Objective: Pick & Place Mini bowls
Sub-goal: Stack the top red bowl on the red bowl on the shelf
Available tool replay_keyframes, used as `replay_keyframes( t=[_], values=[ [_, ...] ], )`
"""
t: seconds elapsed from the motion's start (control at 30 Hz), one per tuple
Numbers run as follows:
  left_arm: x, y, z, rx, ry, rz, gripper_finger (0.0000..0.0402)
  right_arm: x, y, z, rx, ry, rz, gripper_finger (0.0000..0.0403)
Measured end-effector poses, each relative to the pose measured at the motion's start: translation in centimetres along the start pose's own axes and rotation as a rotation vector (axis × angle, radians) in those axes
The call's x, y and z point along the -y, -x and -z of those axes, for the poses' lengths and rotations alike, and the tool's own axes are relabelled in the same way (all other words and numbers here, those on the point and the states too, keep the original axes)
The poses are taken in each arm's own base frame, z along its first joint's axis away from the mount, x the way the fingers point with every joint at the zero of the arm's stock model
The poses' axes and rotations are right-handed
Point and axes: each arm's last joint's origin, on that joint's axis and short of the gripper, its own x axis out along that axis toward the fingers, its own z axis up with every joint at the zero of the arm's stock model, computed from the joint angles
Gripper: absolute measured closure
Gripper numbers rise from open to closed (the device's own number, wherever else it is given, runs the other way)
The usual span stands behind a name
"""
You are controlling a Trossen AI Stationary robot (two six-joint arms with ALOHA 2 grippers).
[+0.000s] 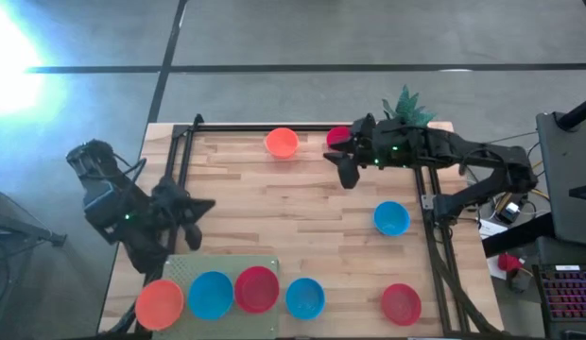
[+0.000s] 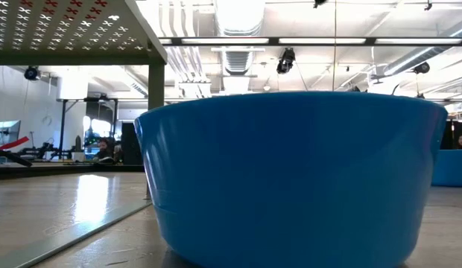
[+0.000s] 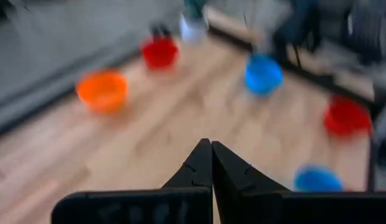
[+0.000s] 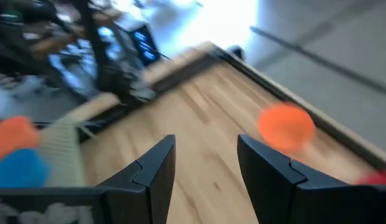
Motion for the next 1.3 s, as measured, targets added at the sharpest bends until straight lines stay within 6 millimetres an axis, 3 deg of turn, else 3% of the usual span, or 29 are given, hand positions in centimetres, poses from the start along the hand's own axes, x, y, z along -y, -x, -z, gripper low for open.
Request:
replay_keyframes(
  t=[0.3,0.53,0.97,1.3],
  values=[
    [0.0,-0.9,-1.0,0.303,0.059,-0.113,0.0401,4.0,-4.4,2.0,-0.252,-0.200,0.297,0.0236],
    [-0.1,-2.0,-1.4,0.300,0.074,-0.178,0.0401,8.4,-8.6,3.5,-0.480,-0.300,0.449,0.0236],
    [0.3,-2.5,-1.2,0.255,0.080,-0.179,0.0402,16.7,-15.9,5.7,-0.665,-0.277,0.564,0.0236],
    [0.4,-2.5,-1.3,0.255,0.065,-0.177,0.0402,21.0,-18.8,7.4,-0.734,-0.302,0.574,0.0236]
  ],
)
